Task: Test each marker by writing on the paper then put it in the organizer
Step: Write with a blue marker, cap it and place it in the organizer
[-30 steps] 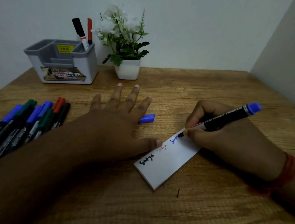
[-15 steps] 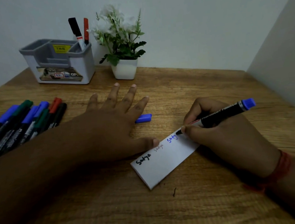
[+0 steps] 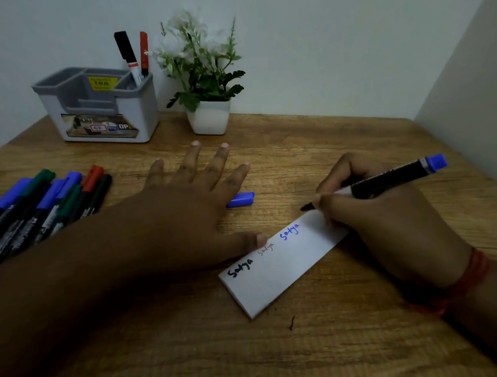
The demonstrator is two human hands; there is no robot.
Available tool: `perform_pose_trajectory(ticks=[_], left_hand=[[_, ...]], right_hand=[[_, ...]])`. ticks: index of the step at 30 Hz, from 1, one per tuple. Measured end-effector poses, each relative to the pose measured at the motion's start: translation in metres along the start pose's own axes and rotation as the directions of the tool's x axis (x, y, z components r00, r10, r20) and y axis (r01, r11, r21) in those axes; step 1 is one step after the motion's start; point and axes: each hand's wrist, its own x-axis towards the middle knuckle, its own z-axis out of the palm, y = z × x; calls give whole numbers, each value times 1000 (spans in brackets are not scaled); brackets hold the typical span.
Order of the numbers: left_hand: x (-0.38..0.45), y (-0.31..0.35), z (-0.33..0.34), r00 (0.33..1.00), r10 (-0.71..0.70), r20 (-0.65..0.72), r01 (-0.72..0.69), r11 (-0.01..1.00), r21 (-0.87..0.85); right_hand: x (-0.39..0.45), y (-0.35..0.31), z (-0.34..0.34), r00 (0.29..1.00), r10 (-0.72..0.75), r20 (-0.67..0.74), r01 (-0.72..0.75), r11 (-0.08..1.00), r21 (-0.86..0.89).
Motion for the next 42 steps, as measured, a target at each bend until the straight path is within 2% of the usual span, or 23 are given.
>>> perform_pose_trajectory(ticks=[7,10,15,21,25,28,31,42], left_hand=[[-1,1,-1,997,31,-68,-32,999,-18],[1,1,-6,989,10,-148,-20,998,-63],[5,-3,-8,971,23,-238,-31,999,-30],[7,-3,-11,949,21,-315,-75,985,-158],[-1,2,-13,870,-38,-491,-133,942,-308],[-6,7,-14,810,-58,-584,-207,903,-376],[-7,10,-15,786,-45,-616,-241,896,-373],[-11,17,-18,738,58,-673,-314,912,-265]], right_hand=[[12,0,-5,984,-103,-144,134,966,222],[11,0,-8,990,-104,-96,127,949,289],[8,-2,-8,997,-78,-29,83,932,352],[9,-3,-5,999,-35,10,29,930,365],[10,-6,-5,998,17,53,-44,824,565],[10,-10,-6,997,31,76,-73,758,648],[11,-11,-6,996,46,80,-88,738,670],[12,-11,-3,994,27,108,-90,765,638]])
